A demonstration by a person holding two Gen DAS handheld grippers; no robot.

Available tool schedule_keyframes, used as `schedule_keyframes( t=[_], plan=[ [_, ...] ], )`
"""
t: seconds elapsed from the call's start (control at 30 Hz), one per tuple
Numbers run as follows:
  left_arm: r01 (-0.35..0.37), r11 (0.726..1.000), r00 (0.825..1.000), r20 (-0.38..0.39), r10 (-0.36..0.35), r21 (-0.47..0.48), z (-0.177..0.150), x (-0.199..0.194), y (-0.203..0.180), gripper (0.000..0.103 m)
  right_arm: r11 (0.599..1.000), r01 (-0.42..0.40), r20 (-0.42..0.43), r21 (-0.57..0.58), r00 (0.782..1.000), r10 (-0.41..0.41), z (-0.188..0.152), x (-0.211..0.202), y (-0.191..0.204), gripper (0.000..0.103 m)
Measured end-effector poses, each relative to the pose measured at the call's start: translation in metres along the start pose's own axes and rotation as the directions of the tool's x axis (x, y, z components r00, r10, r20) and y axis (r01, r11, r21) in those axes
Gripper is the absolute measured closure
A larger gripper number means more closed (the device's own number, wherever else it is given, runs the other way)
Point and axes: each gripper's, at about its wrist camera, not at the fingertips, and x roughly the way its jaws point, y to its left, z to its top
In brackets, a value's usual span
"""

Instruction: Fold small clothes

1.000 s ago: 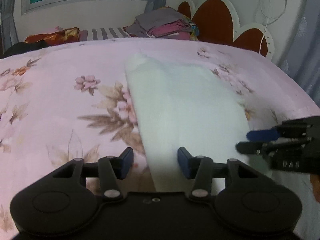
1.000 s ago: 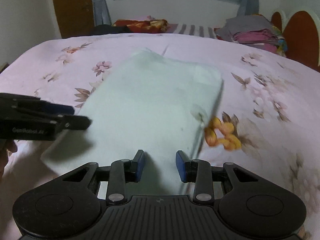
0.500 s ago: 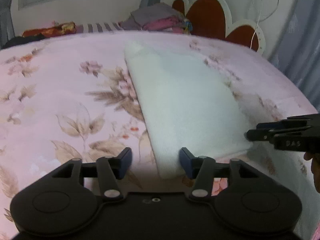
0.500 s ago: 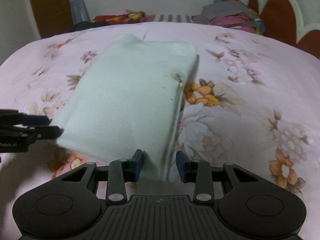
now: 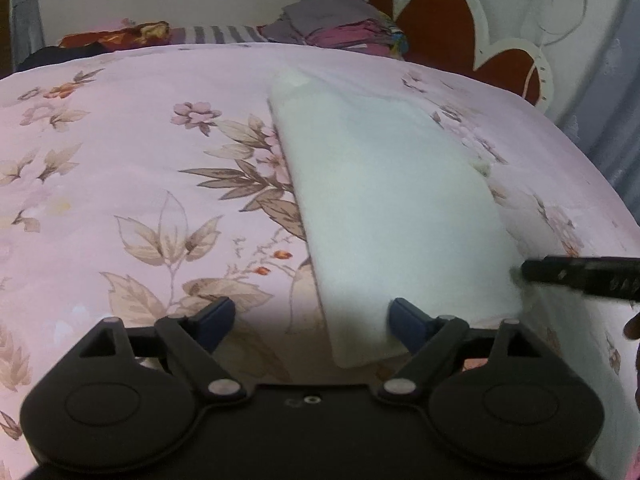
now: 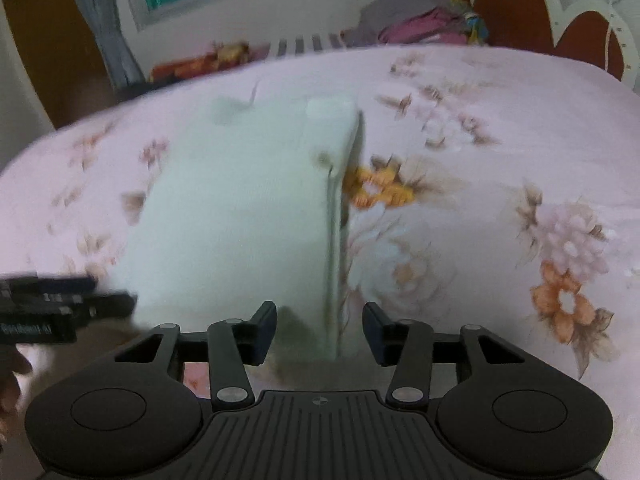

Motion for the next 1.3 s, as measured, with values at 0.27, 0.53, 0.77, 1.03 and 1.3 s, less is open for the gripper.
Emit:
schedule_keyframes(
  t=[0.27, 0.53, 0.77, 1.03, 1.3],
  plan=[
    [-0.025, 0.999, 0.998, 0.061, 0.027, -0.026, 0.036, 0.003, -0.004, 0.017, 0.993, -0.094, 0.081, 0.066, 0.993, 0.088, 0.046, 0.009, -0.022, 0.056],
    [-0.041, 0.991, 0.998, 0.048, 0.047, -0.128, 0.077, 0.040, 0.005, 0.015, 0.985, -0.161, 0.089, 0.054, 0.984, 0.156, 0.083, 0.057, -0.024, 0.056],
    [-0.047, 0.993, 0.999, 0.011, 0.048, -0.111, 0.072, 0.049, 0.012, 0.007, 0.989, -0.145, 0.053, 0.042, 0.988, 0.143, 0.078, 0.074, -0.065, 0.039],
    [0.099, 0.960, 0.995, 0.011, -0.100, -0.262, 0.079, 0.055, 0.027, 0.022, 0.872, -0.399, 0.030, 0.286, 0.913, 0.408, 0.089, 0.082, -0.102, 0.039],
    [0.204, 0.898, 0.975, 0.003, -0.220, -0.390, 0.081, 0.070, 0.050, 0.024, 0.744, -0.493, 0.018, 0.452, 0.839, 0.544, 0.090, 0.115, -0.121, 0.039]
  ],
)
